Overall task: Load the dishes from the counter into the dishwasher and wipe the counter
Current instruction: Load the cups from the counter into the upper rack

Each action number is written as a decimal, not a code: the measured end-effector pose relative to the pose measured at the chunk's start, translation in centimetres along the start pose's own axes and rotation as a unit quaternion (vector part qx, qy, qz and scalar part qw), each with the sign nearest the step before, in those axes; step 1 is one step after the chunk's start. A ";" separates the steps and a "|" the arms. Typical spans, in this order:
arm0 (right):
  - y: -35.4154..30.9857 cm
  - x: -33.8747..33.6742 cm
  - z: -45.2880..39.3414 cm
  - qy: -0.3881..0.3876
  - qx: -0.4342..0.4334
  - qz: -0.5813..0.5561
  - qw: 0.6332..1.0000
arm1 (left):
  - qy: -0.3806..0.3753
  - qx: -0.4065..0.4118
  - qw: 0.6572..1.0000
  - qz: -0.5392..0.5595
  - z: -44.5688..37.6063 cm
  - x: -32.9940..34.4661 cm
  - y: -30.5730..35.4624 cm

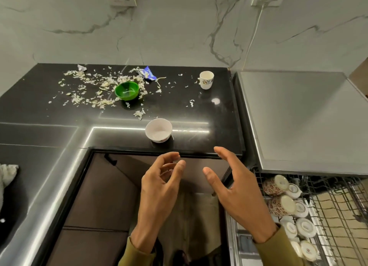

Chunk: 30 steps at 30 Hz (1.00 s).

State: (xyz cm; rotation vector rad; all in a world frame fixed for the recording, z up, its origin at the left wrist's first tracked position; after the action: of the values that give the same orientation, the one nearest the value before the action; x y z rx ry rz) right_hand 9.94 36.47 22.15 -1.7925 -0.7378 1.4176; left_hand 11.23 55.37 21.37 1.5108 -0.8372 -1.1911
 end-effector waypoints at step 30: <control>3.4 5.1 -22.2 -0.064 -0.021 -0.027 0.997 | 0.085 -0.059 0.995 0.010 -17.8 5.9 -0.7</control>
State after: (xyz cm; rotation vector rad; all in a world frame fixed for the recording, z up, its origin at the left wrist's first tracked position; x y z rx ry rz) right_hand 32.77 34.40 19.42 -1.7122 -0.8802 1.5014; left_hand 29.86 55.14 19.42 1.4804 -0.6556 -1.0634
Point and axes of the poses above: each hand's wrist, its own z-axis away from the middle knuckle, its own x-axis out of the palm, y = z × x, the point moved 8 cm from there along -z, towards the middle knuckle, and after that the axes turned 12 degrees about y, right-handed, at the moved point
